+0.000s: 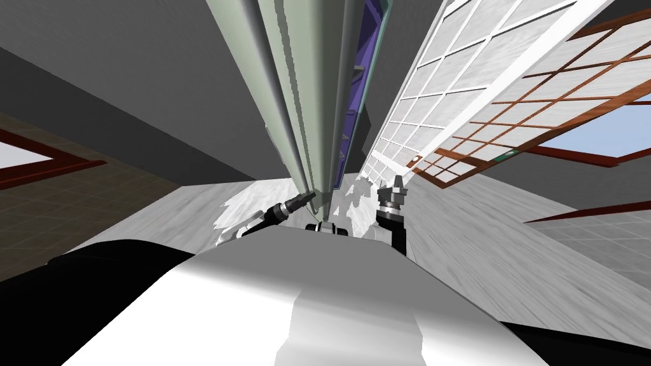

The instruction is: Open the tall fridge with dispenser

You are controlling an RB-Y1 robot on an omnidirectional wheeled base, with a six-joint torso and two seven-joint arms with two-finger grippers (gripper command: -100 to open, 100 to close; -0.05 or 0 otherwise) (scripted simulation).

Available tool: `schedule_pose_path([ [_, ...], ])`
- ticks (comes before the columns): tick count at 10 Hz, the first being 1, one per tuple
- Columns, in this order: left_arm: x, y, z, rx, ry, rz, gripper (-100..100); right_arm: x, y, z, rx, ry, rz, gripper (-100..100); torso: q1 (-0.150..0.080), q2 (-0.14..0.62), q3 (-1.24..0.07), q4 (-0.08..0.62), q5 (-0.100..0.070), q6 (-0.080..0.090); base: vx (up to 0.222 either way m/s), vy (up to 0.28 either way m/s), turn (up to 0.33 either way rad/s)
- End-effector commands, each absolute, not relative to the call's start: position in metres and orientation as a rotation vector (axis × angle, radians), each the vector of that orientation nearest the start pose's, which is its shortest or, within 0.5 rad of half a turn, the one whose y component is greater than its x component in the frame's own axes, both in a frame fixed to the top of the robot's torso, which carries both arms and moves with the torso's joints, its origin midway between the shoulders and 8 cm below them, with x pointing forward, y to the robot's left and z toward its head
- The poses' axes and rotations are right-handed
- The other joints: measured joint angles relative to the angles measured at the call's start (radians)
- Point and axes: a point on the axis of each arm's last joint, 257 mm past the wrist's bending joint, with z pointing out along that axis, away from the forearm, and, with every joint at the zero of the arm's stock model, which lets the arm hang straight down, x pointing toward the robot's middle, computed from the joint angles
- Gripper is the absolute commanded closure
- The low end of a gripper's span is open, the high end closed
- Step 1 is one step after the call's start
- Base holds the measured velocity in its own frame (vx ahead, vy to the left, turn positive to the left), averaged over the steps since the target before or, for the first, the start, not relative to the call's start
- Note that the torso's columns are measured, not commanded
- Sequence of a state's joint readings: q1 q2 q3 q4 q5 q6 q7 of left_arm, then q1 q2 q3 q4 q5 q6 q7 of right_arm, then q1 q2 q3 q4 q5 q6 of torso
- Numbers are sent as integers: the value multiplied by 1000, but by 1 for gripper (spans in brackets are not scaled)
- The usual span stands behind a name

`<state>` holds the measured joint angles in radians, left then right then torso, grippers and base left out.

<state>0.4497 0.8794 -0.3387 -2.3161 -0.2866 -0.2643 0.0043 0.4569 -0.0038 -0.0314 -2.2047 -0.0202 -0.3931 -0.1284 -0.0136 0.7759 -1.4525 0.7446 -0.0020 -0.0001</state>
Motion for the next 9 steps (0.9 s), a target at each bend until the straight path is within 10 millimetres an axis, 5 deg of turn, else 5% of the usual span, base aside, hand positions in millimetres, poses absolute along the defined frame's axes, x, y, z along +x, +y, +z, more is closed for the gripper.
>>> schedule_pose_path([
  [1,301,99,-117,83,1608,-1265,100,376,-295,-16,838,653,1380,0,-1,1,1,0,-1,-3,-60,91,-40],
  [4,298,97,-118,89,1609,-1279,100,376,-295,-16,838,653,1380,0,-5,5,4,0,-1,-1,-27,42,-19],
  [5,337,128,-117,56,1599,-1165,-100,376,-295,-16,838,653,1380,0,-4,6,5,-3,0,1,-99,97,-415],
  [8,383,171,-115,-24,1597,-1066,-100,376,-295,-16,838,653,1380,0,6,-20,-14,0,0,1,-198,73,-363],
  [9,383,171,-115,-24,1597,-1066,-100,376,-295,-16,838,653,1380,0,3,-25,-17,-1,-2,1,-177,32,-226],
])
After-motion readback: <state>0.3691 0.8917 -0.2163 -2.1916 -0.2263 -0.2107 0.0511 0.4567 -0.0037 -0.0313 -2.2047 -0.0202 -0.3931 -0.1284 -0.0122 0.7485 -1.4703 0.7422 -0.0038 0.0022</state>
